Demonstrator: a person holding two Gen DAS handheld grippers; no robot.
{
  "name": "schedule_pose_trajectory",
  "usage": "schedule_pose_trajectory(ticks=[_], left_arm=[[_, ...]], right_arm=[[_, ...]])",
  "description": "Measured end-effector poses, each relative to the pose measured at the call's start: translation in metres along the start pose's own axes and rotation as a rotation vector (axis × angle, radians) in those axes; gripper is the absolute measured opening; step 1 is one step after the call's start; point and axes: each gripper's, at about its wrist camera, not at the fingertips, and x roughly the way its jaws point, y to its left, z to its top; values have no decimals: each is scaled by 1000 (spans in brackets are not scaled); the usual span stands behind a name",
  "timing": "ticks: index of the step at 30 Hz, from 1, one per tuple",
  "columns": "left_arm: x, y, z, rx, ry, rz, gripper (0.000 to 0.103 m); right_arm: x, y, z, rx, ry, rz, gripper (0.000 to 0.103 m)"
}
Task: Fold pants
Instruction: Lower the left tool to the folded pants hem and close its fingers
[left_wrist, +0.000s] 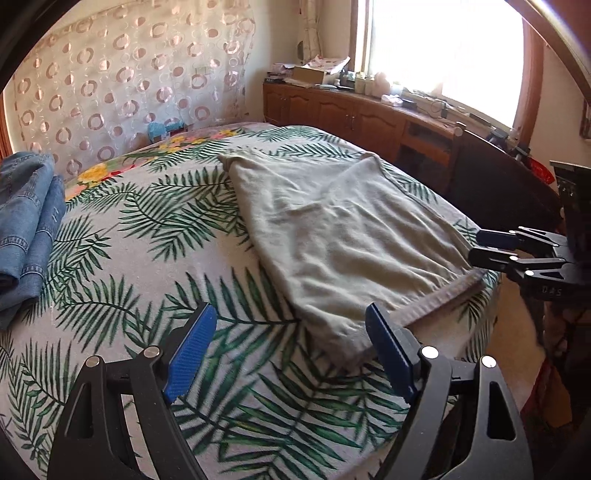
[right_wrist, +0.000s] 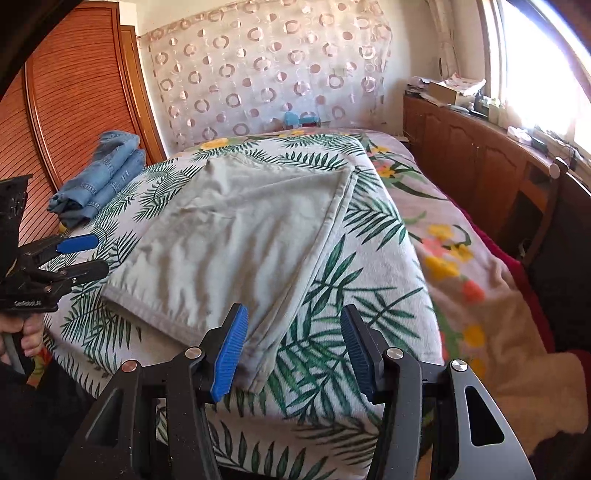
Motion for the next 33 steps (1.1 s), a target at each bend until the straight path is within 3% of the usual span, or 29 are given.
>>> schedule_pose_trajectory(ticks=[10, 18, 25, 33], left_arm=[[9, -12, -11, -27, 50, -83, 61], [10, -12, -16, -59, 48, -110, 49], [9, -16, -16, -50, 34, -133, 19], [4, -13, -15, -66, 19, -141, 18]], right_arm=[[0, 12, -3, -35, -3, -3, 54], [-1, 15, -6, -32, -18, -10, 54], [4, 17, -10, -20, -6, -2, 54], [4, 20, -9, -21, -7, 7, 54]])
